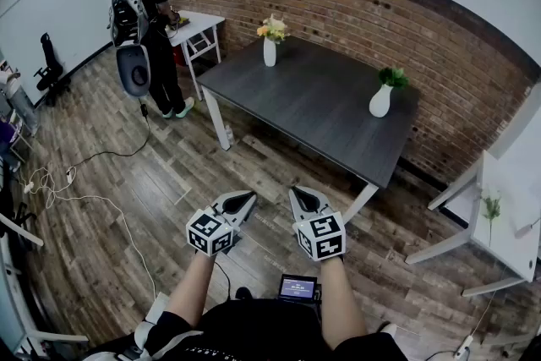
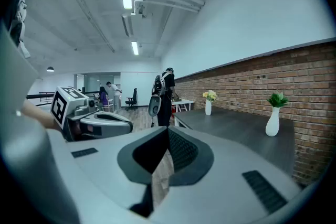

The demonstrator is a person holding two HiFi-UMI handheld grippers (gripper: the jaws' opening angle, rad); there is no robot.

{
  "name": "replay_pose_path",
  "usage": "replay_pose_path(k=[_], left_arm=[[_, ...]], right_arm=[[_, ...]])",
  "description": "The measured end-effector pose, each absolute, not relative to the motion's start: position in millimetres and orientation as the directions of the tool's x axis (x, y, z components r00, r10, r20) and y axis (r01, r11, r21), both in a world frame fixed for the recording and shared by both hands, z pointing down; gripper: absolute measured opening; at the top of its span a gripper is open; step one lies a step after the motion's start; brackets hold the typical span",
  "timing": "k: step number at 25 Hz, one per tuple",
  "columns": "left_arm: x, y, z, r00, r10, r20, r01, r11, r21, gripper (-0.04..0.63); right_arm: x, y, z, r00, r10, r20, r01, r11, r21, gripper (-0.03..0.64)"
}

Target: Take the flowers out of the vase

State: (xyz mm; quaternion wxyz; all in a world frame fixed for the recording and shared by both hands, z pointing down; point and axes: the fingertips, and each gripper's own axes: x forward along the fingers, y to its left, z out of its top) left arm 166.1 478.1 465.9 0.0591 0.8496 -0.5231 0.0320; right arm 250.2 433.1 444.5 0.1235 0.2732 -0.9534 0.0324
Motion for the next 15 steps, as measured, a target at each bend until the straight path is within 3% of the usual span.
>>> replay_pose_path(k=[15], left_arm=[[166, 478, 453, 0.460, -0.886, 0.059, -0.887, -0.455, 0.077, 0.003]], right_arm=[[251, 437, 435, -0.835, -0.504, 0.220, -0.521, 0.853, -0.021, 0.008]])
